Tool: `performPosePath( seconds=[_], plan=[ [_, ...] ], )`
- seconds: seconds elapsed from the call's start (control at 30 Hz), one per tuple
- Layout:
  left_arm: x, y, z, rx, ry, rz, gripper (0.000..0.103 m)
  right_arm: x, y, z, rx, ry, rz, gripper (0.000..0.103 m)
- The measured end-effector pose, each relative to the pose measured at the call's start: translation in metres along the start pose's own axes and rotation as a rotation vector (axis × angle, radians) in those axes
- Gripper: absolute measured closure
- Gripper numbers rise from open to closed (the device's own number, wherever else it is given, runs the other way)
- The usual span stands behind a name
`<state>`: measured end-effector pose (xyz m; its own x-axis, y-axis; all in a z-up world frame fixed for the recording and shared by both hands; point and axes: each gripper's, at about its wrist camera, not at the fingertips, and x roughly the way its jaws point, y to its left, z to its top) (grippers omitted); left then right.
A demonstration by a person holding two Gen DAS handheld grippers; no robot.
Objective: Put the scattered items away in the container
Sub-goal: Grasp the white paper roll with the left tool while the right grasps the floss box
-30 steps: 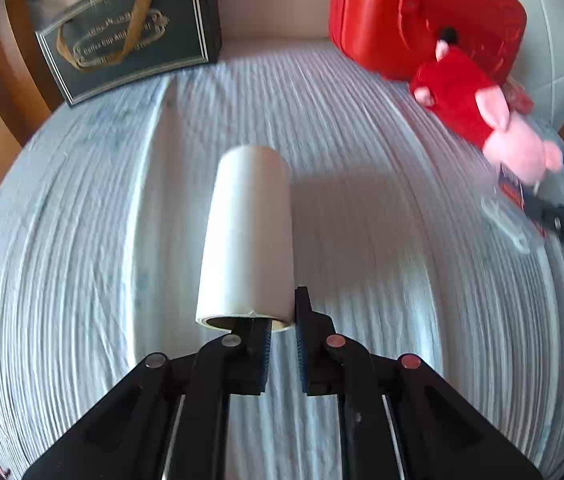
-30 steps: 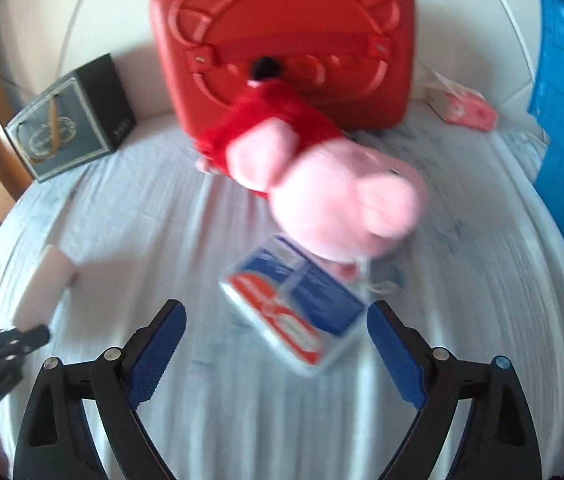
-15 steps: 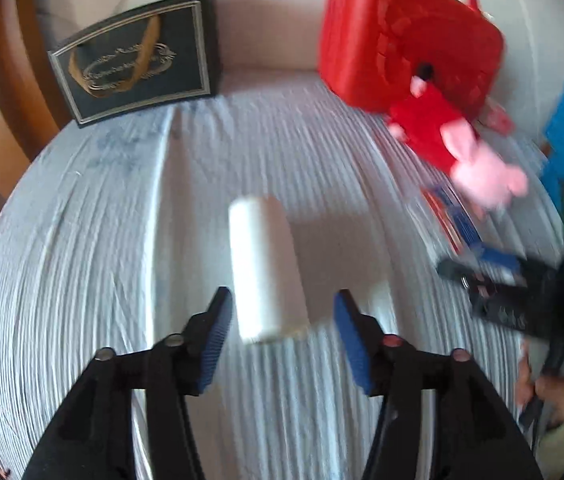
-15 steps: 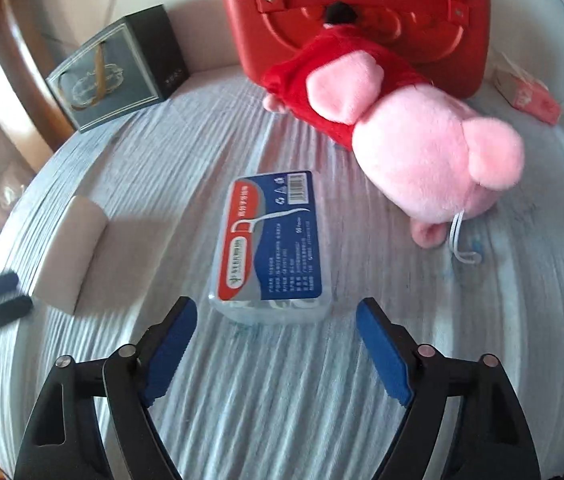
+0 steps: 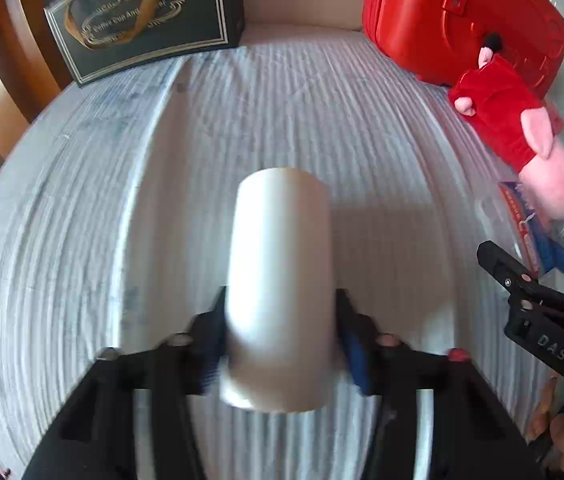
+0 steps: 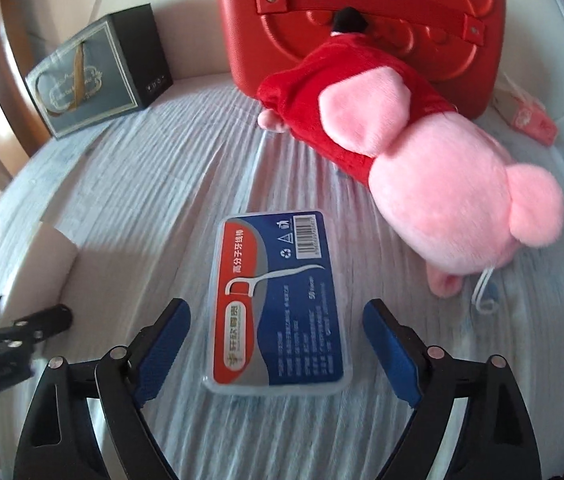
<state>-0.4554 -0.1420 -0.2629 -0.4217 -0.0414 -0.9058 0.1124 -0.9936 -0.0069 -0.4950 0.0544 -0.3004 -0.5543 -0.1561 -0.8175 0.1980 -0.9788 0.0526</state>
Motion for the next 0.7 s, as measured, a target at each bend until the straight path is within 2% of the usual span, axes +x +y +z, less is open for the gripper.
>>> performPosePath(
  seconds=[0.03, 0.07, 0.1, 0.13, 0.17, 0.3, 0.4, 0.53, 0.7],
  plan=[
    [-0.001, 0.0, -0.002, 0.003, 0.007, -0.011, 0.058, 0.001, 0.004, 0.0, -0.018, 0.006, -0.026, 0.015],
    [-0.002, 0.0, -0.003, 0.004, 0.01, -0.013, 0.058, 0.002, 0.005, -0.001, -0.029, 0.01, -0.044, 0.021],
    [-0.005, -0.001, -0.006, 0.007, 0.012, -0.011, 0.058, 0.0, 0.007, -0.001, -0.041, 0.013, -0.052, 0.034],
    [-0.008, -0.002, -0.008, 0.011, 0.012, -0.007, 0.058, -0.003, 0.008, -0.001, -0.039, 0.015, -0.05, 0.042],
    [-0.014, -0.004, -0.011, 0.019, 0.01, -0.003, 0.058, -0.006, 0.008, -0.002, -0.036, 0.026, -0.054, 0.044],
    [-0.051, -0.003, -0.027, 0.023, -0.027, -0.018, 0.058, -0.021, 0.005, -0.013, 0.004, 0.06, -0.01, 0.044],
    [-0.087, -0.004, -0.038, 0.018, -0.068, -0.015, 0.058, -0.053, 0.009, -0.026, 0.008, 0.043, 0.018, 0.044],
    [-0.138, -0.008, -0.056, 0.004, -0.137, -0.015, 0.058, -0.112, 0.017, -0.034, -0.024, -0.022, 0.055, 0.044],
    [-0.203, -0.02, -0.085, -0.001, -0.232, -0.012, 0.058, -0.197, 0.026, -0.042, -0.086, -0.151, 0.09, 0.044]
  ],
)
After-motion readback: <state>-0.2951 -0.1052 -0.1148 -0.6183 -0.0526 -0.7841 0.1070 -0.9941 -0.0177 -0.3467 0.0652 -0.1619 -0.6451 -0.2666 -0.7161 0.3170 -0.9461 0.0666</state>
